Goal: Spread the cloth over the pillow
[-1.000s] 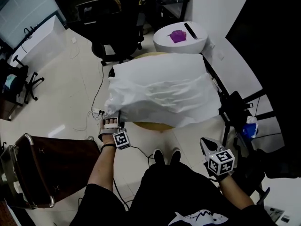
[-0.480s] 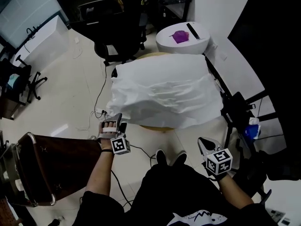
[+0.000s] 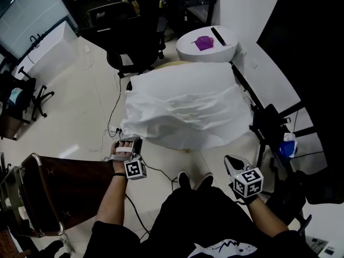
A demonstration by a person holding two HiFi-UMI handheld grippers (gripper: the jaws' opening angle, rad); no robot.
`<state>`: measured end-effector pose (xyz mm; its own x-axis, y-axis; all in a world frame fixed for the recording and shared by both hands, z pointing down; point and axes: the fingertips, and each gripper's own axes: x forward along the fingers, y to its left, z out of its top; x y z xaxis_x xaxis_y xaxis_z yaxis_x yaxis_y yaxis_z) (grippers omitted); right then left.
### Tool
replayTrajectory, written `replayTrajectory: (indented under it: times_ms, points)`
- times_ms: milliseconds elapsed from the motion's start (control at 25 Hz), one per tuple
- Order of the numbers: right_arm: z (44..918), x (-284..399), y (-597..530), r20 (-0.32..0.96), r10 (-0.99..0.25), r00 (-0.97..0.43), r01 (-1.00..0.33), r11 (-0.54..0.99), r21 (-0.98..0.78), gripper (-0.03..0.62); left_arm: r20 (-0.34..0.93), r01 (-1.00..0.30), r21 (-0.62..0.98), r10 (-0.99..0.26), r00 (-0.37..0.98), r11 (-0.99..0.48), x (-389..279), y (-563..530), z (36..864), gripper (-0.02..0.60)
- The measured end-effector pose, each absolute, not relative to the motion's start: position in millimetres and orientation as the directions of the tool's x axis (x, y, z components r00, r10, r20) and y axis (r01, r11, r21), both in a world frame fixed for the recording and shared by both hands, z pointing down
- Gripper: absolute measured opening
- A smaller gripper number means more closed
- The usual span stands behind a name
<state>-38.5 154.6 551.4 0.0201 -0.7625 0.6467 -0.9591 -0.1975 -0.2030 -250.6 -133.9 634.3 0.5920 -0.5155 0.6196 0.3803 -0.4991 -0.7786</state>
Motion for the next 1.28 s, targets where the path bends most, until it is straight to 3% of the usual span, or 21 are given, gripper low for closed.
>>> replayTrajectory:
  times_ms: [400, 880, 1280]
  points:
    - [570.5, -27.8, 156.7, 0.662, -0.746, 0.072, -0.966, -0.217, -0.140, 0.017, 0.495, 0.276, -0.858, -0.558, 0.666, -0.432, -233.9, -139.9, 542.8, 0.000]
    - [571.6, -12.9, 148.6, 0.644, -0.760, 0.094, -0.959, -0.243, -0.147, 0.055, 0.329, 0.232, -0.942, -0.546, 0.771, -0.242, -154.0, -158.6, 408.7, 0.000]
    - [562.5, 24.6, 112.5, 0.606, -0.794, 0.058, -0.968, -0.193, -0.159, 0.074, 0.329, 0.225, -0.943, -0.596, 0.733, -0.245, -58.7, -231.0, 346.6, 0.000]
